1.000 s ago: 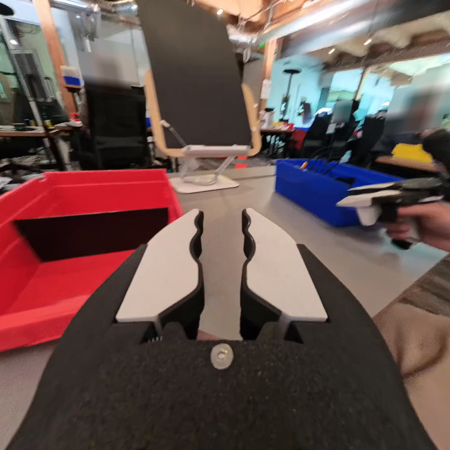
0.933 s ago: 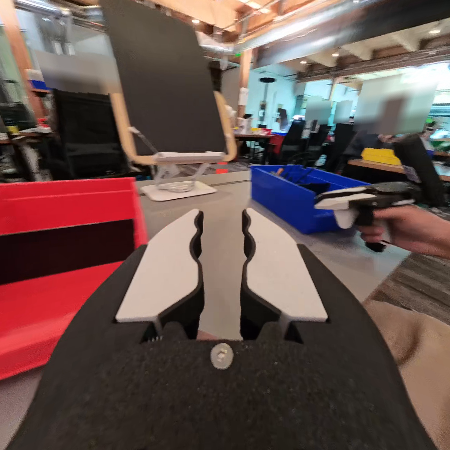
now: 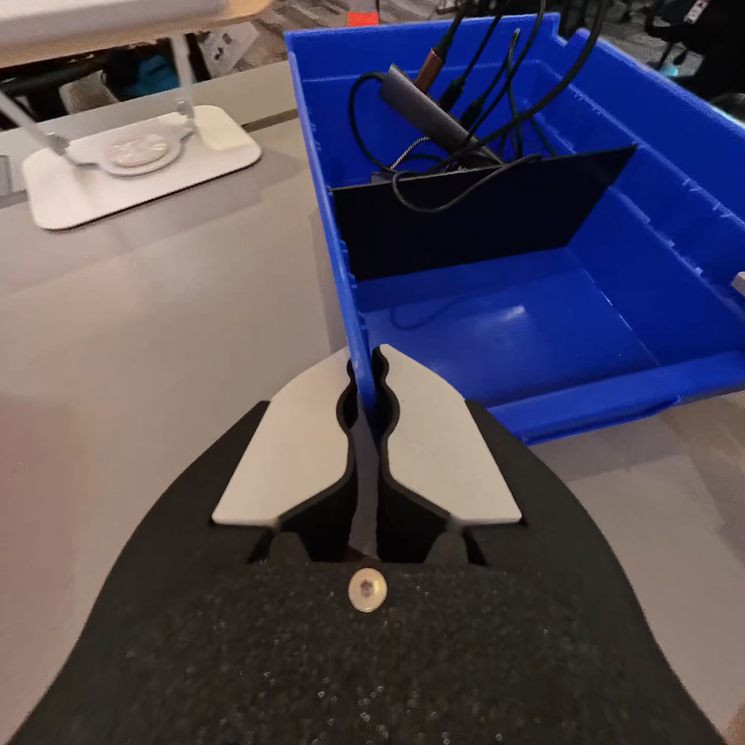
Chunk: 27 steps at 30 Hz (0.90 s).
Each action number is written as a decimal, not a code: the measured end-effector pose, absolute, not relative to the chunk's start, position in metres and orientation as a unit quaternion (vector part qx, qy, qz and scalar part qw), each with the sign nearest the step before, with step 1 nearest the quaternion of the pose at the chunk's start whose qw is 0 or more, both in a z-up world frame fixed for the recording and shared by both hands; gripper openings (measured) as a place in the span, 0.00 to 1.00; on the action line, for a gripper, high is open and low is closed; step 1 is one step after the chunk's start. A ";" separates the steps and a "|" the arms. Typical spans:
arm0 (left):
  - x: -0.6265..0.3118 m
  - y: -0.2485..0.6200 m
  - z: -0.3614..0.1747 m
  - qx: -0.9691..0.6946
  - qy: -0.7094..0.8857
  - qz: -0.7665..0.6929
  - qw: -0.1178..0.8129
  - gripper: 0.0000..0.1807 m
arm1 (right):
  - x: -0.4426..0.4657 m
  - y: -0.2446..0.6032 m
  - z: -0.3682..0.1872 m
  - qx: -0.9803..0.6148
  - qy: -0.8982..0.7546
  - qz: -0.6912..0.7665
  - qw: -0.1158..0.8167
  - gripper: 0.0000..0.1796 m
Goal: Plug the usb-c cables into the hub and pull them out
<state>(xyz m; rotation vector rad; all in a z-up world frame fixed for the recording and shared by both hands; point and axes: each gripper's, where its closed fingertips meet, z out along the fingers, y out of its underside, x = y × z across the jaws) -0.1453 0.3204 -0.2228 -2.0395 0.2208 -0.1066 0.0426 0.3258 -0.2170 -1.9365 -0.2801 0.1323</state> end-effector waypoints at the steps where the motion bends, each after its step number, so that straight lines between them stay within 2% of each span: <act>1: -0.155 0.316 -0.222 -0.849 0.081 -0.044 0.520 0.02 | 0.033 0.324 -0.213 -0.816 -0.123 0.064 0.562 0.03; 7: -0.231 0.282 -0.211 -0.845 0.010 0.011 0.535 0.02 | -0.047 0.325 -0.208 -0.797 -0.183 0.114 0.564 0.03; 14: -0.293 0.255 -0.223 -0.853 -0.042 0.032 0.519 0.03 | -0.118 0.326 -0.219 -0.793 -0.242 0.144 0.540 0.03; 17: -0.287 0.253 -0.224 -0.854 0.006 0.008 0.520 0.08 | -0.119 0.332 -0.220 -0.797 -0.223 0.163 0.537 0.02; 19: -0.277 0.246 -0.218 -0.851 0.026 -0.026 0.525 0.19 | -0.118 0.332 -0.221 -0.796 -0.218 0.186 0.534 0.02; 20: -0.280 0.239 -0.210 -0.844 0.024 -0.026 0.536 0.24 | -0.116 0.330 -0.221 -0.795 -0.224 0.191 0.531 0.05; 21: -0.284 0.231 -0.198 -0.831 0.023 -0.022 0.555 0.26 | -0.114 0.327 -0.222 -0.793 -0.233 0.192 0.529 0.10; 22: -0.295 0.220 -0.179 -0.809 0.008 -0.008 0.587 0.20 | -0.110 0.323 -0.222 -0.790 -0.243 0.190 0.529 0.14; 24: -0.322 0.185 -0.139 -0.755 -0.032 0.010 0.655 0.18 | -0.099 0.315 -0.220 -0.778 -0.268 0.180 0.539 0.16; 27: -0.386 0.124 -0.142 -0.746 -0.095 0.061 0.656 0.18 | -0.085 0.307 -0.214 -0.756 -0.303 0.168 0.555 0.19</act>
